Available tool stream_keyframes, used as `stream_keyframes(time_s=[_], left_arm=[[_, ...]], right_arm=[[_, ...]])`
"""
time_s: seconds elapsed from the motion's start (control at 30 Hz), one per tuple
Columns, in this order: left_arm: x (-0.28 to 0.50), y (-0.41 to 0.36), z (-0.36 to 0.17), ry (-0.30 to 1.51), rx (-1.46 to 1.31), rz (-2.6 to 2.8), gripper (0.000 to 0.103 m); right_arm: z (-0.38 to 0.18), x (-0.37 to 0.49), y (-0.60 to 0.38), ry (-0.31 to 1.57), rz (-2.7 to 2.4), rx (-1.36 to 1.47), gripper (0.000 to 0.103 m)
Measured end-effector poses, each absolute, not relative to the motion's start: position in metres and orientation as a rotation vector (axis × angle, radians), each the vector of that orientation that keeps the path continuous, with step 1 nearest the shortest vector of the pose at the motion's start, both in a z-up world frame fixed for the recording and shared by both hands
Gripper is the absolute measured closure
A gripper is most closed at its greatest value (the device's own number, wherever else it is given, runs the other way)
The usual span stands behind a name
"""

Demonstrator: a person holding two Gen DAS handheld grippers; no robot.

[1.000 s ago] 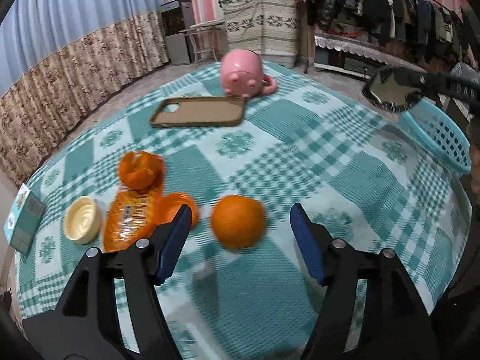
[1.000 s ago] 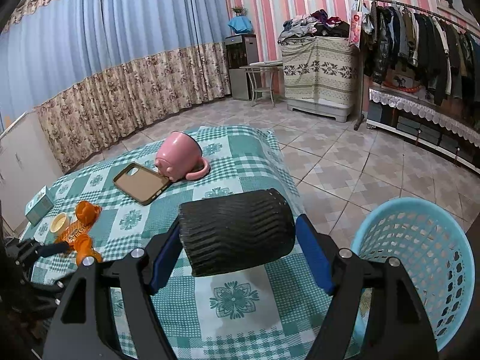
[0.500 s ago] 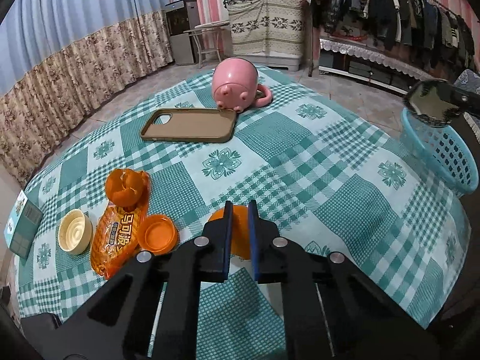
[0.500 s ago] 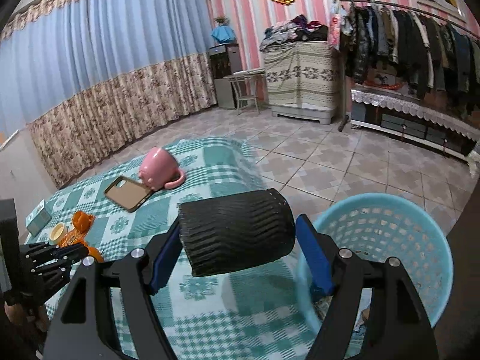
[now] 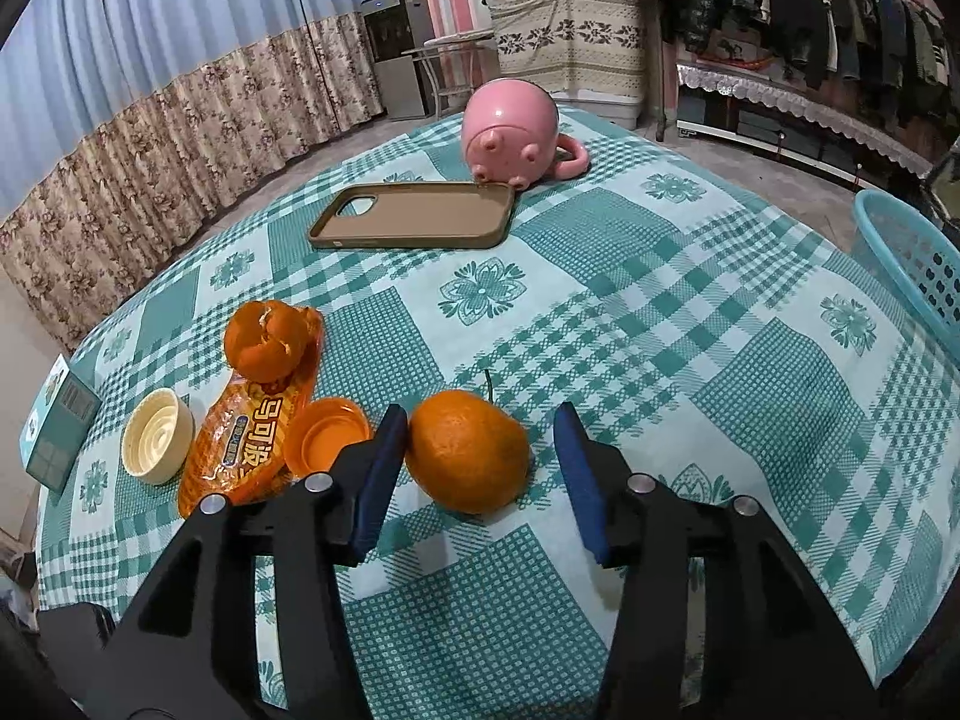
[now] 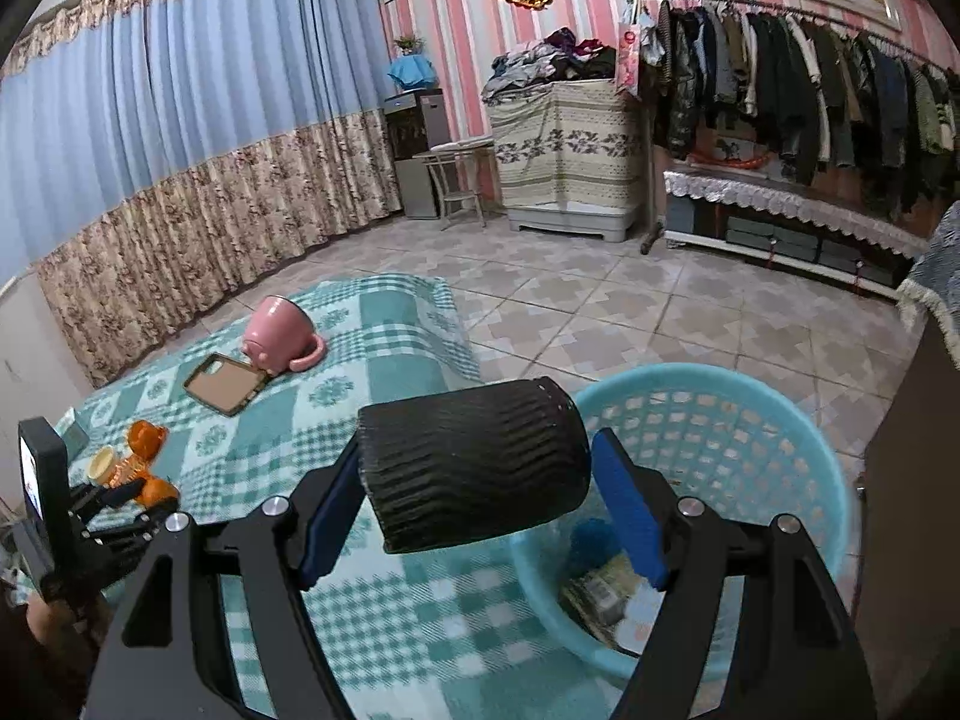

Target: Collect trash

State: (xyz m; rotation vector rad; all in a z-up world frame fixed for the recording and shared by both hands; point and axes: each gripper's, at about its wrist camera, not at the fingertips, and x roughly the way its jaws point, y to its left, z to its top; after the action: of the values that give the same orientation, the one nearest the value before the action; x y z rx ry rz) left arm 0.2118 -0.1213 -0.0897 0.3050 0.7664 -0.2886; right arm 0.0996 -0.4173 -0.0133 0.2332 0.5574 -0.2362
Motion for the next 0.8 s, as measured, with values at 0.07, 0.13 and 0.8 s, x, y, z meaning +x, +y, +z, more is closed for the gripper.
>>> stream_keyframes(time_s=[0.07, 0.13, 0.8], left_arm=[[0.214, -0.121, -0.089, 0.768, 0.306, -0.286, 0.059], [0.217, -0.119, -0.088, 0.768, 0.304, -0.283, 0.064], [0.184, -0.251, 0.003, 0.584, 0.204, -0.570, 0.070]], right_arm=[[-0.012, 0.089, -0.425, 0.553, -0.257, 0.237, 0.030], [-0.012, 0.079, -0.432, 0.546, -0.280, 0.248, 0.030], [-0.033, 0.041, -0.499, 0.532, -0.532, 0.290, 0.030]])
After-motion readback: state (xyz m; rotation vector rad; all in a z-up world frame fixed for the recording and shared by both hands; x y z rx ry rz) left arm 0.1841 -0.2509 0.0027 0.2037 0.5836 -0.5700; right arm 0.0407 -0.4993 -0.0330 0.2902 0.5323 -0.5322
